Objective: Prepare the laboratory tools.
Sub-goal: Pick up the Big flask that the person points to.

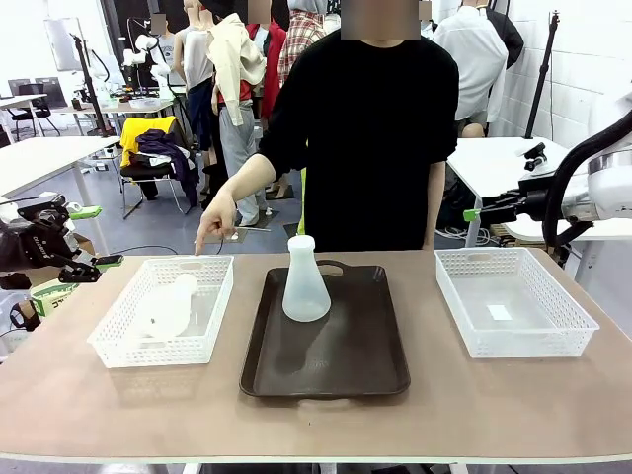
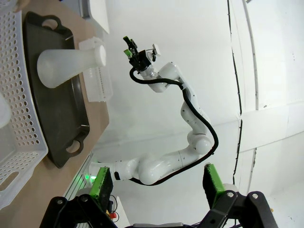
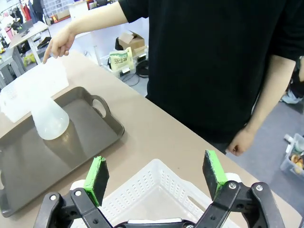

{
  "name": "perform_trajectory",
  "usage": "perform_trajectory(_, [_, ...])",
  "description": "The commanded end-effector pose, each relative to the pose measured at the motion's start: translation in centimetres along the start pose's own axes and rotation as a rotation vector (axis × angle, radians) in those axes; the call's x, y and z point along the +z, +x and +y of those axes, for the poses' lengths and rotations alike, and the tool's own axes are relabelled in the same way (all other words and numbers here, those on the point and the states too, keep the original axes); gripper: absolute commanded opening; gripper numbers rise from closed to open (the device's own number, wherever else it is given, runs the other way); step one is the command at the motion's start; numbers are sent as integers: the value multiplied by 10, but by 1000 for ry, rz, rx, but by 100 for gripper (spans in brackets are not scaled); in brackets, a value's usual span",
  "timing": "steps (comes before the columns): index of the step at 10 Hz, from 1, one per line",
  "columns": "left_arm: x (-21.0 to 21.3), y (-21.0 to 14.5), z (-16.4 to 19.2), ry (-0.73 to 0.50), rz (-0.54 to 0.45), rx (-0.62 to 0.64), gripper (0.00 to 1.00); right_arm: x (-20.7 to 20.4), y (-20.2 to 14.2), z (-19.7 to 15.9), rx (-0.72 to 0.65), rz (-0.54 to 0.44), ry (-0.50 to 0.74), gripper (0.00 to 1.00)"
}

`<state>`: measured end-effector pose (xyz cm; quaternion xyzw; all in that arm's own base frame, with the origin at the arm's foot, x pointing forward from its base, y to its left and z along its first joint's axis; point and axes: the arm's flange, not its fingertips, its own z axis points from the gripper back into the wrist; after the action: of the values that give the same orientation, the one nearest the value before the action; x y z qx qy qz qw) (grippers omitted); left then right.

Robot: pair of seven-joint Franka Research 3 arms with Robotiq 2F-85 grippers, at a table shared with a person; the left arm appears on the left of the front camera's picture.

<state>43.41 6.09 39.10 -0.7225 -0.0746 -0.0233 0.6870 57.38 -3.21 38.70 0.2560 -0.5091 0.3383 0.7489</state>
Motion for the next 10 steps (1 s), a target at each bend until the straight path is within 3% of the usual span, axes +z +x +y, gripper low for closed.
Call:
perform_trajectory(1, [1, 0, -2, -1, 0, -8, 100, 0, 0, 1, 2, 13, -10, 100])
perform_trajectory(5, [0, 0, 0, 0, 0, 0, 100, 0, 0, 1, 2, 13, -10, 100])
perform_trajectory(8, [-29, 28, -53, 417, -33, -153, 100, 0, 0, 1, 2, 13, -10, 100])
perform_trajectory(10, [-59, 51, -80, 673, 9, -206, 100, 0, 0, 1, 2, 13, -10, 100])
